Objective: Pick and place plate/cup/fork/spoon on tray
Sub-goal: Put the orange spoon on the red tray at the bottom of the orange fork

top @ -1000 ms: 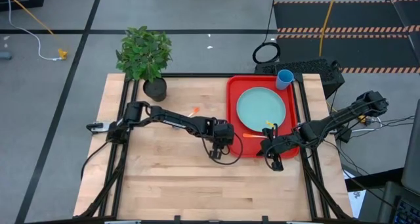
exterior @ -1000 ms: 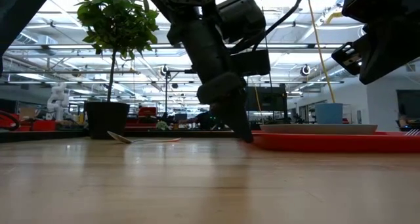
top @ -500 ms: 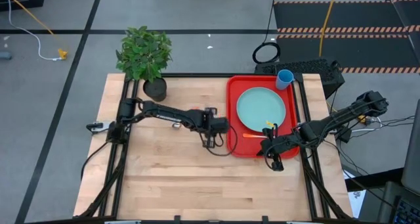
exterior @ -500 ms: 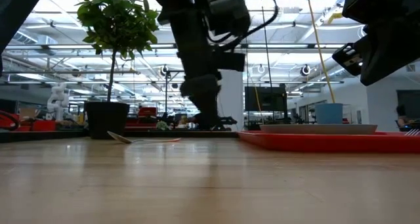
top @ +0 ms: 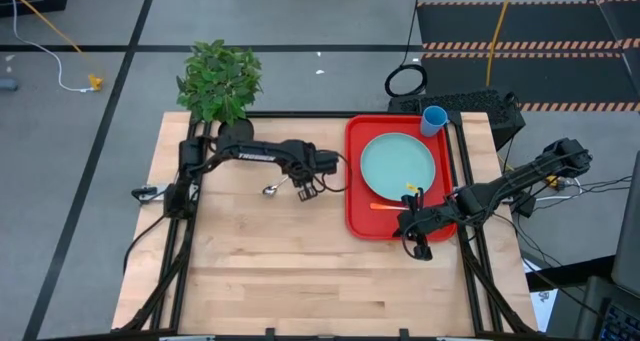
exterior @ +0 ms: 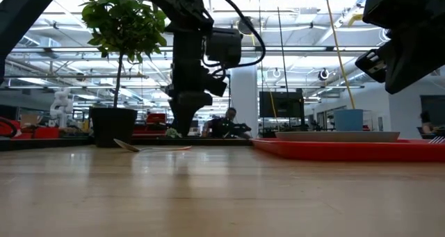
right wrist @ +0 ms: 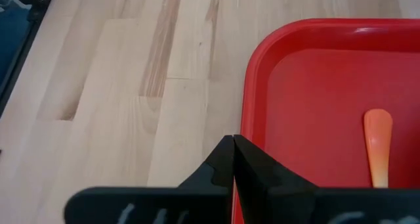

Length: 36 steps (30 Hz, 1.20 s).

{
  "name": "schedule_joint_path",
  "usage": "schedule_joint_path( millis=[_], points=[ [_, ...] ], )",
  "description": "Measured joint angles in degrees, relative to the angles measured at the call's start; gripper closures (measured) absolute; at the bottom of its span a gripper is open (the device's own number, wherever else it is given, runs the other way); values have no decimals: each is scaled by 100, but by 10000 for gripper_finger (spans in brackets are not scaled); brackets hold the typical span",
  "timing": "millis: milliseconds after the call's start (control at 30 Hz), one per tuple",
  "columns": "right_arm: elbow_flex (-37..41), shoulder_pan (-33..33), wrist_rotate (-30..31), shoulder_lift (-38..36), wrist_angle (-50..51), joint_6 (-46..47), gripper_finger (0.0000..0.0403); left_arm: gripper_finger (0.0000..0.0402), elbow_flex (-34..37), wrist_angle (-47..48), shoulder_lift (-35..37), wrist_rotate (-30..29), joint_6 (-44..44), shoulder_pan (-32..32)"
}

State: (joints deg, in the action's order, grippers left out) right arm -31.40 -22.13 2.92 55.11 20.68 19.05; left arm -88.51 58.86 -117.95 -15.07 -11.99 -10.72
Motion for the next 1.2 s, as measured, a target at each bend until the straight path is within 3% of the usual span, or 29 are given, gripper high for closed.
schedule_joint_path(
  millis=[167, 500, 667, 867, 1200],
  points=[
    [0, -43, 0, -2, 147, 151, 403, 318, 121, -2, 0, 41, -211, -98],
    [0, -96, -2, -1, 169, 102, 403, 218, 1030, 34, 39, -21, -664, -225],
    [0, -81, 2, -1, 122, -73, 403, 202, 1119, -53, 32, -35, -621, -211],
    [0, -76, 1, -1, 93, -176, 403, 251, 1032, 56, 18, 127, -537, -97],
    [0, -74, 0, -2, 84, -182, 403, 388, 1029, -5, 28, 374, -311, -50]
  ],
)
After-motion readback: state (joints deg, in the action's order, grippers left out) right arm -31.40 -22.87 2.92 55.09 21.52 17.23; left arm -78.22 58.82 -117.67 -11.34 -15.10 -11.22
